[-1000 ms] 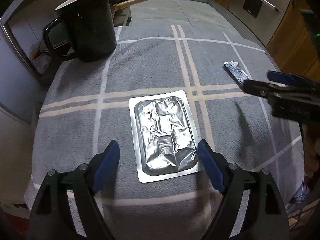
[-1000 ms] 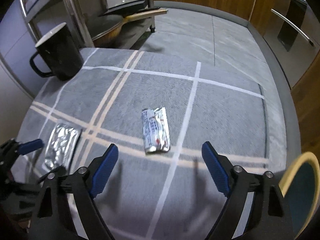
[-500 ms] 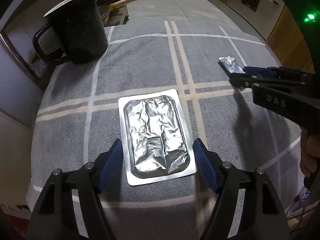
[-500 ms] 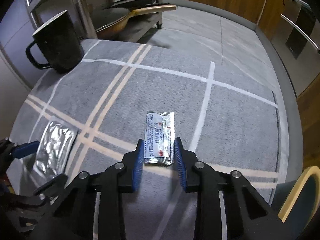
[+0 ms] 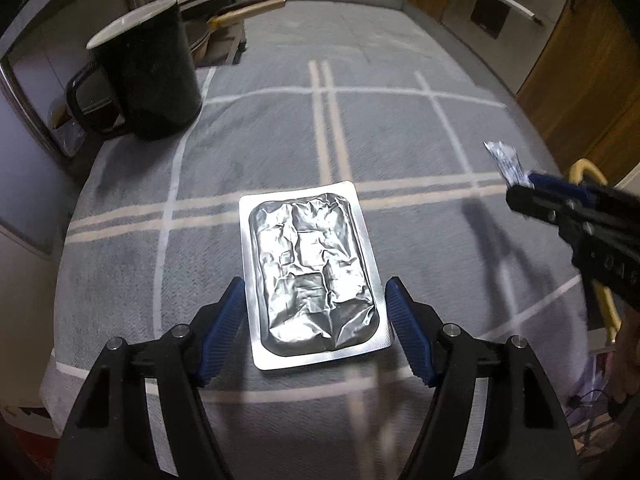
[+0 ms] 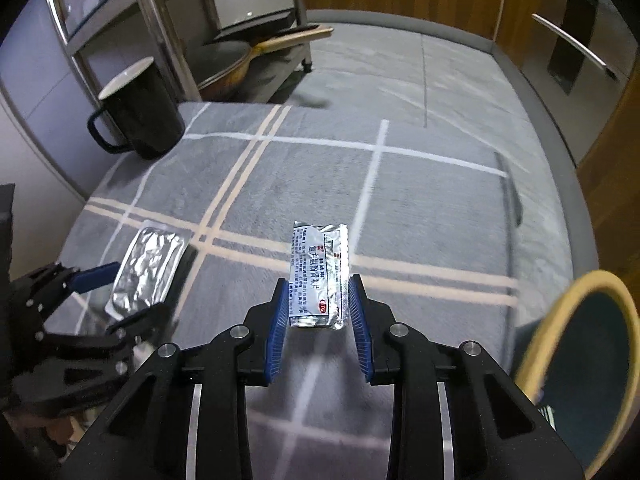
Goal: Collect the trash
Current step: 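Carry the foil pack and sachet over the bin with both grippers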
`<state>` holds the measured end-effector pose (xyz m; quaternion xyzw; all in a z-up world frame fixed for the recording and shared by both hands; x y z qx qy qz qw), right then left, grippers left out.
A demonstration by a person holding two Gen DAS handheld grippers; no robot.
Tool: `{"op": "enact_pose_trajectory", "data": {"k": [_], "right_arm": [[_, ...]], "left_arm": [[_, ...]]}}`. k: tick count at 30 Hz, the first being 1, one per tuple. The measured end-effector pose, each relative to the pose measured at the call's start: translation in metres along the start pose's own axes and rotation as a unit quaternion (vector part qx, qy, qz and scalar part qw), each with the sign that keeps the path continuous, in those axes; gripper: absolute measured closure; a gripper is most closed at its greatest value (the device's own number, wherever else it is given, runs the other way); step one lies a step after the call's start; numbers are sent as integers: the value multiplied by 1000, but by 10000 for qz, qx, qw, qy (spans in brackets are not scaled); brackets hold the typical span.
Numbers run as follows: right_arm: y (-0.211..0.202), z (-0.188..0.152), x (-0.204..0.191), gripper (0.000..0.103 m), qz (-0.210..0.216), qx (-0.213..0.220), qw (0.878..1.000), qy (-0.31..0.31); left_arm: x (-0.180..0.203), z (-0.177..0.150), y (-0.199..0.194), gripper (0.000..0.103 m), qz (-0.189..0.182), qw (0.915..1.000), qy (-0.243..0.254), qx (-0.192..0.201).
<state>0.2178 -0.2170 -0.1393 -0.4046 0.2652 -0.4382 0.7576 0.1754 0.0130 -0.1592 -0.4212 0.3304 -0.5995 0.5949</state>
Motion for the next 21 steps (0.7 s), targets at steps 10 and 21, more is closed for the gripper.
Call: {"op": "enact_pose_trajectory", "data": {"k": [10, 21], "right_arm": [[-67, -30, 21, 71, -107, 320, 9988, 349], [-131, -72, 64, 71, -300, 688, 9934, 871]], "left_arm": [[39, 15, -49, 33, -673, 9965, 138, 467], [94, 20, -73, 33, -1312, 9885, 484, 580]]}}
Point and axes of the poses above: each gripper's, at about its wrist camera, not at the fingertips, and y roughly the way its jaws point, x to its right, z to its top, the point moved 1 cm from there along y, roughly the way its jaws point, and after that the axes turned 7 degrees about -y, right-handed, at the moved point
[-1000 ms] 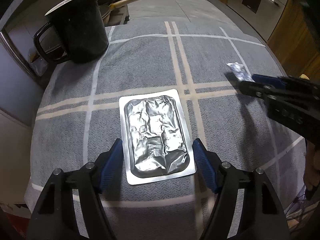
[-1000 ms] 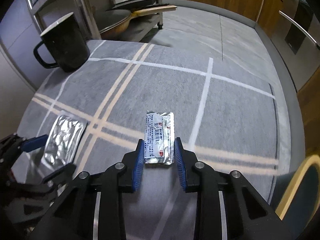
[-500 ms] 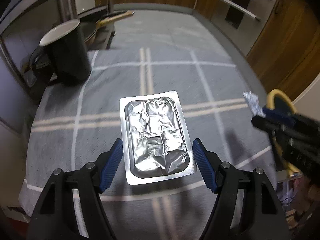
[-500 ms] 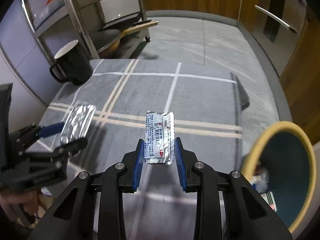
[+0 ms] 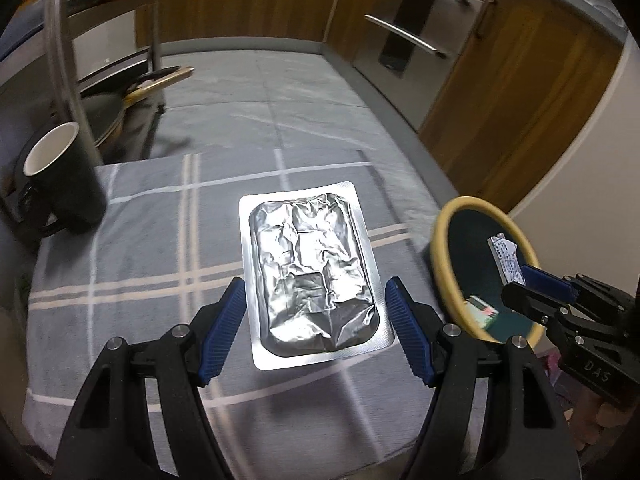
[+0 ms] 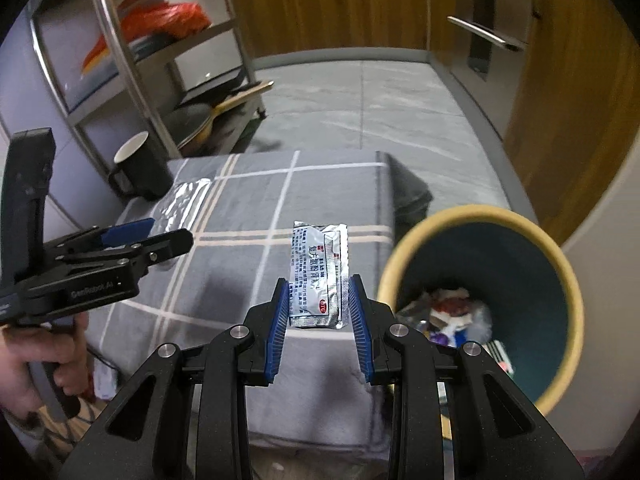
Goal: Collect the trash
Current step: 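Carry the foil pack and sachet over the bin with both grippers, then open both grippers over the bin to drop the foil pack and sachet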
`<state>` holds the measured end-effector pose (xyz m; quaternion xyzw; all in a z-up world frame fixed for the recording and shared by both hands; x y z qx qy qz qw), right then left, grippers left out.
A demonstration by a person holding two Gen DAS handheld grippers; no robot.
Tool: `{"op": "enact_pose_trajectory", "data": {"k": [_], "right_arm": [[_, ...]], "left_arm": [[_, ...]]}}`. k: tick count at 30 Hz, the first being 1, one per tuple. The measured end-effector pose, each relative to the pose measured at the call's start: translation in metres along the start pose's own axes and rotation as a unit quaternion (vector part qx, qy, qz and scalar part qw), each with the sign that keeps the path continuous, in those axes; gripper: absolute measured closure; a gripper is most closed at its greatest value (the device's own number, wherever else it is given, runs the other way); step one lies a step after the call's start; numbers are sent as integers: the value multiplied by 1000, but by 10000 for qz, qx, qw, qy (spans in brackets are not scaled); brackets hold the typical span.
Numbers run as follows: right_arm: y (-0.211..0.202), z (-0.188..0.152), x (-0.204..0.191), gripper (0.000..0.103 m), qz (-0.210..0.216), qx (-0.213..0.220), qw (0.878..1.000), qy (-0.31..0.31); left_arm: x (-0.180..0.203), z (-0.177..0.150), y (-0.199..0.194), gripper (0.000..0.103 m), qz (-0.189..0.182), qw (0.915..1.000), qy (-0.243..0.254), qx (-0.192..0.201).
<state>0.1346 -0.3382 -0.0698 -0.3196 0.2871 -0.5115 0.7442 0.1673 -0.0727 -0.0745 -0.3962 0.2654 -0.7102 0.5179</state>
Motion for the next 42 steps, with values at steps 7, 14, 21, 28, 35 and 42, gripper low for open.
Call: {"op": "enact_pose_trajectory", "data": {"k": [7, 14, 21, 28, 35, 42], "right_arm": [[-17, -14, 31, 71, -76, 161, 9992, 368], [-32, -27, 63, 71, -227, 296, 9973, 629], [-36, -45, 93, 71, -408, 229, 9950, 886], [-36, -62, 121, 71, -560, 117, 9912, 1193], [-37, -77, 141, 71, -659, 32, 9878, 1414], [-32, -80, 146, 71, -656, -64, 9870, 1464]], "left_arm": [[38, 0, 5, 33, -344, 9991, 232, -76], [80, -6, 16, 33, -593, 9967, 501, -221], [128, -12, 38, 33, -863, 9924, 760, -429], [174, -26, 65, 33, -1091, 9859, 1061, -695], [196, -38, 93, 33, -1113, 9807, 1295, -957], [197, -44, 109, 32, -1039, 9783, 1381, -1147]]}}
Point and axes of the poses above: each gripper's, at about its wrist camera, not at the fingertips, and y roughly the way its jaws point, x to its right, z to its top, the point moved 1 cm from there along y, roughly the way its jaws point, and after that the axes turned 7 degrees about -y, right-handed, at the moved point
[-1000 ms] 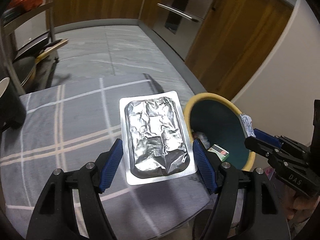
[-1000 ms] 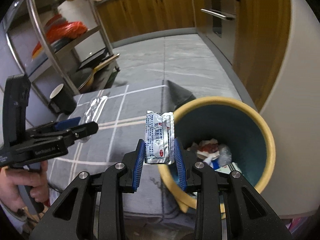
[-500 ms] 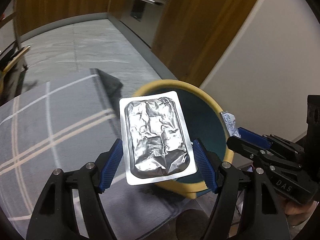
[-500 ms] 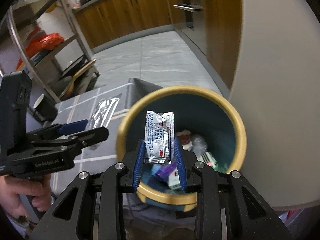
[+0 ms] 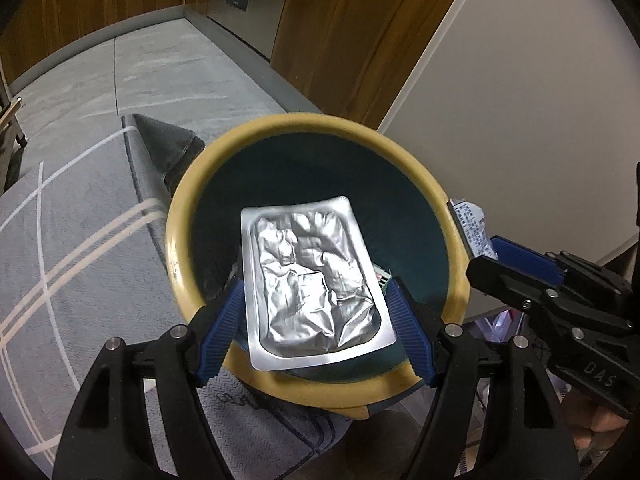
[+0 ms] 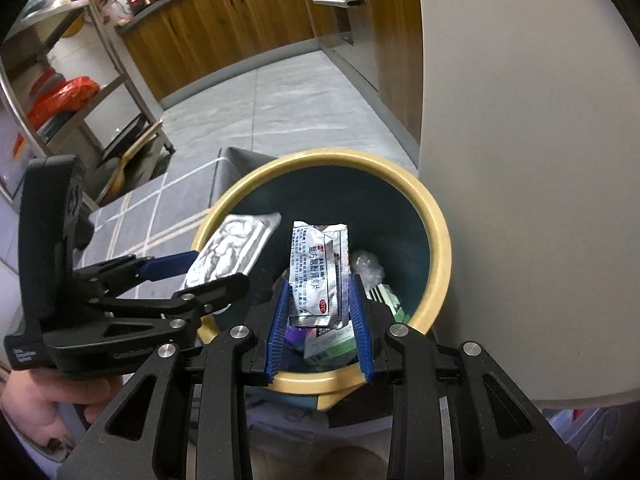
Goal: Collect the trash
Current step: 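Open both grippers over the bin to drop the foil pack and sachet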
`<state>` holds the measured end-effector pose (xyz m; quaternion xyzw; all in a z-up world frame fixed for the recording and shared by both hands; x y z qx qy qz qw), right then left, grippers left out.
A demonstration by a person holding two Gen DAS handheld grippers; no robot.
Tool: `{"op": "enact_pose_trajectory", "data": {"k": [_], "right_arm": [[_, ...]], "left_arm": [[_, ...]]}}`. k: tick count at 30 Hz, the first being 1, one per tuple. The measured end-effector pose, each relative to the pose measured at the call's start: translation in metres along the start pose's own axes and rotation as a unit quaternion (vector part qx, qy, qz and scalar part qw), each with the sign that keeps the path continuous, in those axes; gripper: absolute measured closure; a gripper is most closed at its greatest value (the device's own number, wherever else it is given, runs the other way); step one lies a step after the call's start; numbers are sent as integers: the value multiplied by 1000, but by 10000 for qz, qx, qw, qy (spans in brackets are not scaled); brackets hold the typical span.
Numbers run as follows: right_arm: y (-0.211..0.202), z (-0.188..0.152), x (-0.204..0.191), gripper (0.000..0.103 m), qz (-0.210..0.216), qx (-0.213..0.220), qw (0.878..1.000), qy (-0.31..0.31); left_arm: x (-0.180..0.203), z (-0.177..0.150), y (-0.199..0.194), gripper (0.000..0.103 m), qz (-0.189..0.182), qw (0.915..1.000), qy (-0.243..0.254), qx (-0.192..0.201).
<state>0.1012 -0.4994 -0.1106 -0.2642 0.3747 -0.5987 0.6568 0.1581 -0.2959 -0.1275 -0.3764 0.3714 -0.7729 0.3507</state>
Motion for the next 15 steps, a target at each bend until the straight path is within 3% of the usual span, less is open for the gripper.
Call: {"op": "enact_pose_trajectory", "data": {"k": [4, 15], "right_arm": [[4, 1, -3, 71, 22, -40, 10000, -21], [15, 1, -5, 71, -29, -179, 9998, -46]], "left_arm": [[-5, -1, -1, 24, 68, 10000, -39, 31], [-33, 1, -22, 23, 230, 9991, -284, 234]]}}
Point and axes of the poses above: each gripper's, at about its wrist camera, not at the fingertips, and y roughly the way its jaws point, x to its right, z to its top, the point moved 1 cm from there along y, roughly the way its jaws point, and after that the axes turned 7 degrees about -y, right-handed, at the moved point
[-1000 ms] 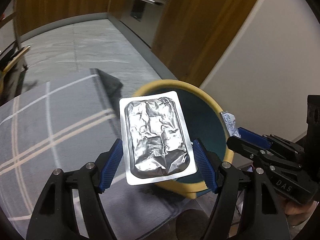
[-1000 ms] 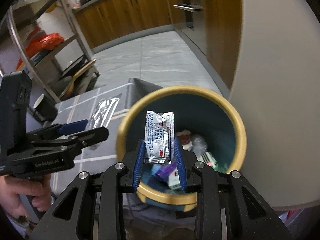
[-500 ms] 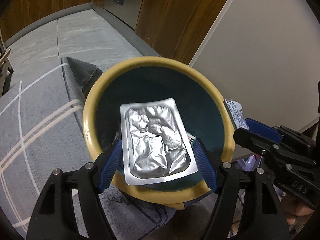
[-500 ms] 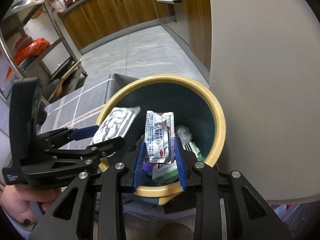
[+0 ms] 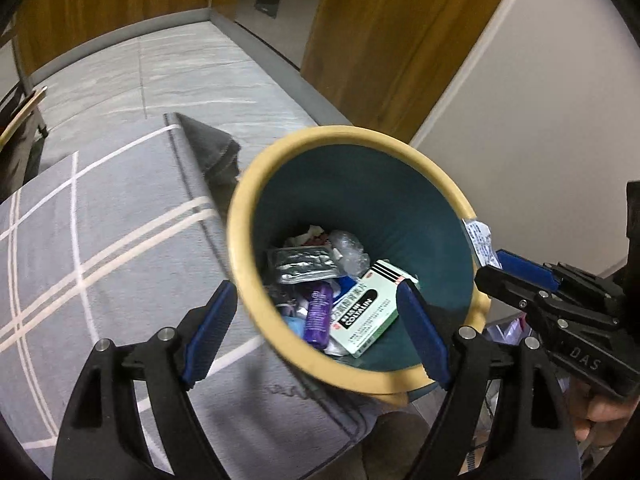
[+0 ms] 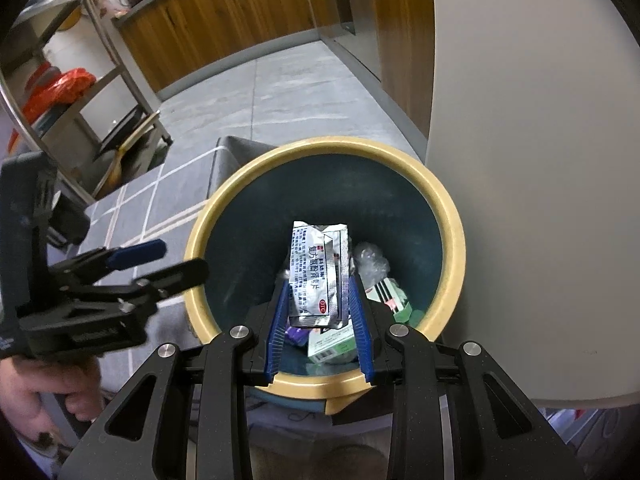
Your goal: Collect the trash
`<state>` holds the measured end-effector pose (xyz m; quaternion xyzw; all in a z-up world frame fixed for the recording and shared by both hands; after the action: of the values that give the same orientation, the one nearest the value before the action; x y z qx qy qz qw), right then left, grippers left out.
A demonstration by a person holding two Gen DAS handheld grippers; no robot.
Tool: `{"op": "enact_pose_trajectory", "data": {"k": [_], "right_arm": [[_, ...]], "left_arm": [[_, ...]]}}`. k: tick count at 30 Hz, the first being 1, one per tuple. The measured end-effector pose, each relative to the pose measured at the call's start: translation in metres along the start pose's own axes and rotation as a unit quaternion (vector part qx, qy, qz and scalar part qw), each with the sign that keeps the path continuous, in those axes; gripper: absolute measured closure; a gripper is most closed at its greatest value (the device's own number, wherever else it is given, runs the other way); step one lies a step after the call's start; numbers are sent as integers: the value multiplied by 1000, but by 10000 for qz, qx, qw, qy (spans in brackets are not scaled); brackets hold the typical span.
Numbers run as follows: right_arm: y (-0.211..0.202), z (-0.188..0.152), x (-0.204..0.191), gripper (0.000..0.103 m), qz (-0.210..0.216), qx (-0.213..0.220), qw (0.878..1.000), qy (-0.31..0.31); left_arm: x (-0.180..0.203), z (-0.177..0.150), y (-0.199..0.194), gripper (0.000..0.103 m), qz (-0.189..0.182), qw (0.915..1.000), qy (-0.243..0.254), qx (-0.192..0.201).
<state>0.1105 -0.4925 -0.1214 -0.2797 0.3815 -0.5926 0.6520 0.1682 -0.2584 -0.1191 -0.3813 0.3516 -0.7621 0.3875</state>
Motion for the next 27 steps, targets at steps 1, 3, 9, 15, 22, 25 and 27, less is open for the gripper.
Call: {"op": "enact_pose_trajectory", "data": {"k": [1, 3, 9, 15, 22, 25, 27], "right_arm": [[2, 0, 0, 71, -17, -20, 10000, -22], [8, 0, -3, 71, -77, -97, 9999, -75], [16, 2, -9, 54, -72, -168, 9998, -90], [6, 3, -13, 45, -60, 27, 9999, -113], [-14, -3, -9, 31, -216, 253, 9994, -109], [-31, -6, -10, 20, -431, 510, 9976, -199], [-42, -8, -10, 12, -559, 635, 9961, -240]], "left_arm": [[-1, 0, -2, 23, 2, 10000, -27, 19], [-4, 2, -7, 22, 27, 10000, -36, 66], [-12, 0, -22, 17, 133, 9997, -11, 193], [-18, -3, -40, 14, 281, 9989, 11, 363], [-10, -7, -66, 9, 625, 9945, 199, 822], [-2, -11, -78, 8, 674, 9922, 316, 1001], [2, -14, -83, 7, 711, 9907, 380, 1096]]}}
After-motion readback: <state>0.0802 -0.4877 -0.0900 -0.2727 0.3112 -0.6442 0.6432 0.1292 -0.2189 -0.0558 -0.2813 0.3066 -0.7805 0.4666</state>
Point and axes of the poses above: each gripper's, at about its wrist camera, not at the fingertips, and y roughly the way its jaws point, x to its right, z to its top, the point moved 1 cm from there along y, roughly the way its jaws point, and after that the axes turned 7 degrees about -y, right-handed, at the moved point
